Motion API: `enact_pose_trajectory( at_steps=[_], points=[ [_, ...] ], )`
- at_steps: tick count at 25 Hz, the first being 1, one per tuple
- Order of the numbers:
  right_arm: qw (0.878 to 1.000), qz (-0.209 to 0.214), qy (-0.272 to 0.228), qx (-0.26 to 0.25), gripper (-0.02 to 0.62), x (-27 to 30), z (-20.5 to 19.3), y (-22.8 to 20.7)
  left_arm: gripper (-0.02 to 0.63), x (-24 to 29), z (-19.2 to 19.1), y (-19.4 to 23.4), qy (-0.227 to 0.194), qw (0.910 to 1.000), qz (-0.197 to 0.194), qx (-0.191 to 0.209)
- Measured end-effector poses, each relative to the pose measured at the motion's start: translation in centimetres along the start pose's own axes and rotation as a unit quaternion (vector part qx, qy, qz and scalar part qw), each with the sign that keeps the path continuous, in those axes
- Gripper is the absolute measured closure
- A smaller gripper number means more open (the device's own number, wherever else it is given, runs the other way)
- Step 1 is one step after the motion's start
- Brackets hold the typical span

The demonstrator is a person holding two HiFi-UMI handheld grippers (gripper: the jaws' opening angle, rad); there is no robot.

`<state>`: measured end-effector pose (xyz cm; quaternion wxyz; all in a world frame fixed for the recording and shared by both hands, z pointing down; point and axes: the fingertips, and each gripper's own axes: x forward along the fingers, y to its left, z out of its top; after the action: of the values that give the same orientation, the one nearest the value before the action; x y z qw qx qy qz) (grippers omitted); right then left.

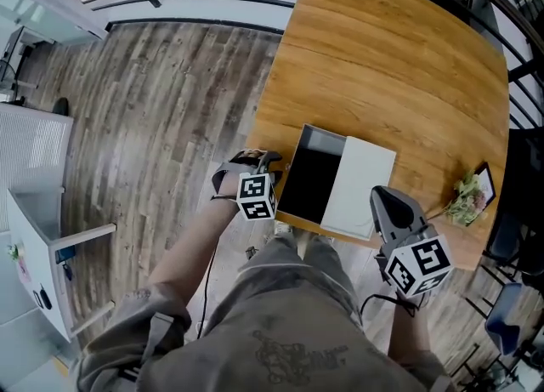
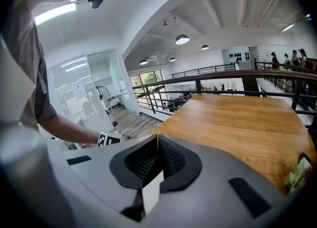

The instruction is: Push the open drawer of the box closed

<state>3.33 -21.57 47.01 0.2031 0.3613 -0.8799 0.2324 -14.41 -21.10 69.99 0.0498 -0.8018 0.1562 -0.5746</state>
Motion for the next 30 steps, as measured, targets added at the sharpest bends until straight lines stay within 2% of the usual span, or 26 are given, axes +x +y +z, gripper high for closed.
enact_pose_trajectory(
  at_steps=[5,10,14,18,24,30],
  points=[
    [1.0,-0.003,0.009,0.006,0.561,0.0,-0.7,-1.0,0.488,1.3,0.5,0.0,0.0,0.9998,-0.004,0.02],
    [1.0,-0.009,0.015,0.013,0.561,-0.2,-1.1,-1.9,0.518,1.4,0.6,-0.5,0.006,0.998,-0.016,0.061],
    [0.999,-0.012,0.019,0.023,0.561,-0.1,-1.4,-2.3,0.517,1.3,0.8,-0.9,0.015,0.9937,-0.025,0.108],
    [0.999,-0.012,0.02,0.022,0.561,-0.1,-1.7,-2.7,0.525,1.2,1.1,-0.7,0.03,0.99,-0.039,0.132],
    [0.999,-0.016,0.021,0.03,0.561,-0.7,-2.4,-3.2,0.526,0.0,2.3,-0.1,0.041,0.9892,-0.049,0.131],
    [0.999,-0.025,0.027,0.04,0.561,-1.6,-3.4,-3.9,0.528,0.7,5.7,0.3,0.021,0.9922,-0.048,0.113]
  ],
)
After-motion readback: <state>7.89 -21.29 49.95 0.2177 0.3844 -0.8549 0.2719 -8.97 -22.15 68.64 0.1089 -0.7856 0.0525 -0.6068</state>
